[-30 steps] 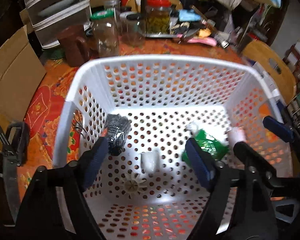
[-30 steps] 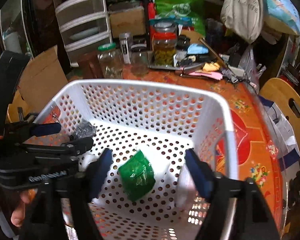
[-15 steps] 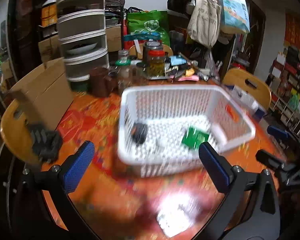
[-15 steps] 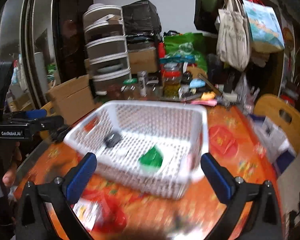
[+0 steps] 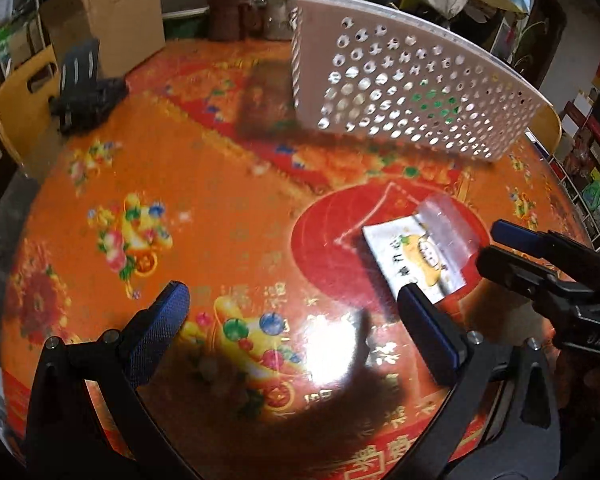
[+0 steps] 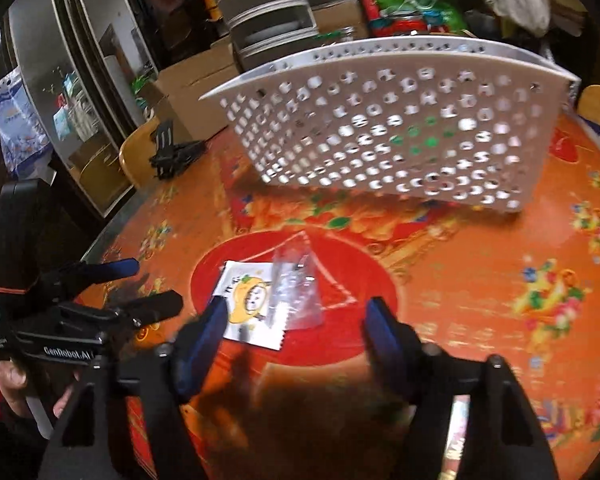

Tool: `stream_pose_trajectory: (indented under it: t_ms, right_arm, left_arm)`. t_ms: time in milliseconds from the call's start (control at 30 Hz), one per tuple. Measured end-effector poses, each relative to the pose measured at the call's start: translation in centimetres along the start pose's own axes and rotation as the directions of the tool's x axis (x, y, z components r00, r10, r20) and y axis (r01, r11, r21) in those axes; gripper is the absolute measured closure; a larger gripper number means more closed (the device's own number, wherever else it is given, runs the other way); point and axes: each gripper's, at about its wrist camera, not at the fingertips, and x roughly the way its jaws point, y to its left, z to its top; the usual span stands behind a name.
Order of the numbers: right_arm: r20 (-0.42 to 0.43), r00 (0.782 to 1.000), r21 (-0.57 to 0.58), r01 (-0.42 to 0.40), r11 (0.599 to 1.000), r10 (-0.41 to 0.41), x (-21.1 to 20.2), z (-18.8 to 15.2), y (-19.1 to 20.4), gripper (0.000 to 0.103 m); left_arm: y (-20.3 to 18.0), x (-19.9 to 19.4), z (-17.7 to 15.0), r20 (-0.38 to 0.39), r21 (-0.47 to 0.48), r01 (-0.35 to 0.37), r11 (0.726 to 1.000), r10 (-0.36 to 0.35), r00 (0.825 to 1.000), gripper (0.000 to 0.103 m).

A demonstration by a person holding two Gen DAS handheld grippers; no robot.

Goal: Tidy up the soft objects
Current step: 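Grasp the clear plastic bag with the right gripper while the left gripper reaches the white printed packet, then close the left gripper on the white cartoon-printed packet and lift it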

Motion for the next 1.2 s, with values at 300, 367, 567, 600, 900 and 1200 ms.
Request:
stream_pose_trajectory:
  t_ms: [300,367,567,600,900,1200]
  right_arm:
    - [-0.012,0.999,-0.041,0.047,0.998,-0.048,1.2,-0.3,0.8,0.071]
    - [0.019,0.998,-0.017,0.061,0.998,-0.061,-0.1,-0.8,-0.3,0.071]
    - [0.080,0.993,0.081,0.084,0.993,-0.091,-2.8,-1.3,-4.8,0.071]
    - [0.090,0.992,0.093,0.084,0.992,-0.092,-3.2,-1.4,-5.3,0.071]
    - [0.118,0.989,0.096,0.077,0.992,-0.088,-3.6,-1.4,-5.4,0.071]
    - [0.165,0.982,0.072,0.080,0.994,-0.091,-4.1,-1.6,-4.4,0.071]
  left_arm:
    - [-0.8,1.5,-0.5,-0.006,0.018,0.010,1.000,-0.010,1.000,0.000]
    - [-1.6,1.6,-0.4,-0.006,0.033,0.021,0.999,-0.021,1.000,0.000]
    - [-5.7,2.4,-0.6,-0.014,0.112,0.034,0.993,-0.032,0.999,0.000]
    - [-6.2,2.5,-0.7,-0.017,0.123,0.030,0.992,-0.029,0.999,0.000]
    - [-9.3,2.9,-0.7,0.022,0.190,0.011,0.982,-0.015,1.000,0.022]
    - [-9.4,1.7,-1.4,0.088,0.208,0.053,0.977,-0.073,0.993,0.080]
